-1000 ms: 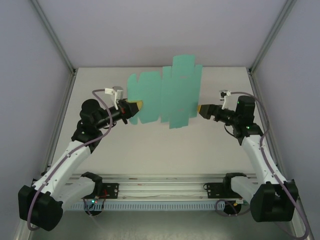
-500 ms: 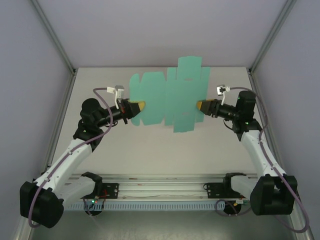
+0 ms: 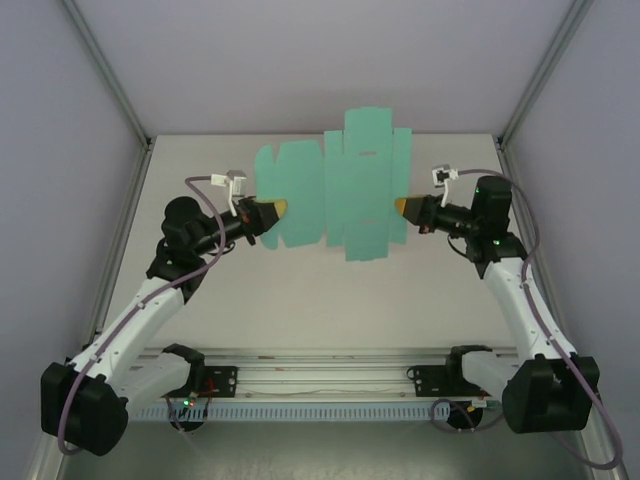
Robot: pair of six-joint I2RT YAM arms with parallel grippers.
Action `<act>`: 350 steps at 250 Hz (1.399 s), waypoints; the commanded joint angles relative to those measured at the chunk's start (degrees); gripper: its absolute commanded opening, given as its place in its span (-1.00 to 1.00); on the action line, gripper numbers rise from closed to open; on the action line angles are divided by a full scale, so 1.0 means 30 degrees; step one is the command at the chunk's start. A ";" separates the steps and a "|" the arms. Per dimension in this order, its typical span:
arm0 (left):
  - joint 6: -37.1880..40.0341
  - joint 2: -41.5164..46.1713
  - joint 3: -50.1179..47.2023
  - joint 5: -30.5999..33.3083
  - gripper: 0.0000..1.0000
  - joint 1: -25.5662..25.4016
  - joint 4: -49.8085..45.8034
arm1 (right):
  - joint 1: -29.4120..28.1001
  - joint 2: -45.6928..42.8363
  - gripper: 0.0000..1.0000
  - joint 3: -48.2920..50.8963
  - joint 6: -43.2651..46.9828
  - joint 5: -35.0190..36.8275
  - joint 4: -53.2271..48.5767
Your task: Assemble paper box
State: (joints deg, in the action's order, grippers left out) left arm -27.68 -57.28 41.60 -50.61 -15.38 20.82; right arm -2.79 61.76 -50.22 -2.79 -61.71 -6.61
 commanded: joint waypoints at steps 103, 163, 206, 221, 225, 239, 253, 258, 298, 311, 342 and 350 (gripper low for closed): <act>-0.0185 -0.0729 -0.3134 1.0246 1.00 -0.0894 -0.6190 | -0.6592 0.3123 -1.00 -0.1362 0.9154 1.4977 -0.4860; -0.0784 0.1027 -0.3377 1.4025 1.00 -0.0899 -1.0115 | -0.7645 0.5160 -1.00 -0.1959 1.3575 1.5678 -0.5551; -0.1076 0.1000 -0.2128 1.2267 1.00 -0.0898 -0.9578 | -1.0155 0.6348 -1.00 -0.1999 1.7812 2.1841 -0.3016; -0.1219 0.0418 -0.1345 1.1592 1.00 -0.0872 -0.9235 | -1.1232 0.6723 -1.00 -0.0934 2.0253 2.4523 -0.0372; -0.1224 0.0198 -0.1083 1.1393 1.00 -0.0865 -0.9183 | -1.1497 0.6809 -1.00 -0.0615 2.0850 2.5132 0.0512; -0.1180 -0.0691 0.0019 1.0742 1.00 -0.0859 -0.9217 | -1.2260 0.7169 -1.00 0.0369 2.2471 2.6653 0.3455; -0.1210 -0.1699 0.1228 0.9929 1.00 -0.0856 -0.9282 | -1.2670 0.7432 -1.00 0.1028 2.3495 2.7148 0.5575; -0.1222 -0.2077 0.1683 0.9701 1.00 -0.0879 -0.9283 | -1.2805 0.7526 -1.00 0.1264 2.3717 2.7241 0.6384; -0.1678 -0.5378 0.5165 0.7517 1.00 -0.0860 -0.9326 | -1.3586 0.9238 -1.00 0.2515 2.6004 2.8163 1.2053; -0.1615 -0.6470 0.6129 0.6658 1.00 -0.0908 -0.9379 | -1.3663 1.0033 -1.00 0.2546 2.6758 2.8675 1.3342; -0.1427 -0.8724 0.7646 0.5340 1.00 -0.0997 -0.9129 | -1.3690 1.0879 -1.00 0.2090 2.6295 2.8840 1.3500; -0.1408 -0.9301 0.8006 0.5251 1.00 -0.1008 -0.9288 | -1.3690 1.0813 -1.00 0.2073 2.5994 2.8597 1.3328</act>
State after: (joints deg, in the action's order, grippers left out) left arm -31.66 -80.29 61.76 -29.26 -18.02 -6.61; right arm -43.72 93.78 -43.24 73.89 21.06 25.93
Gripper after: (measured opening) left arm 0.998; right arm 0.050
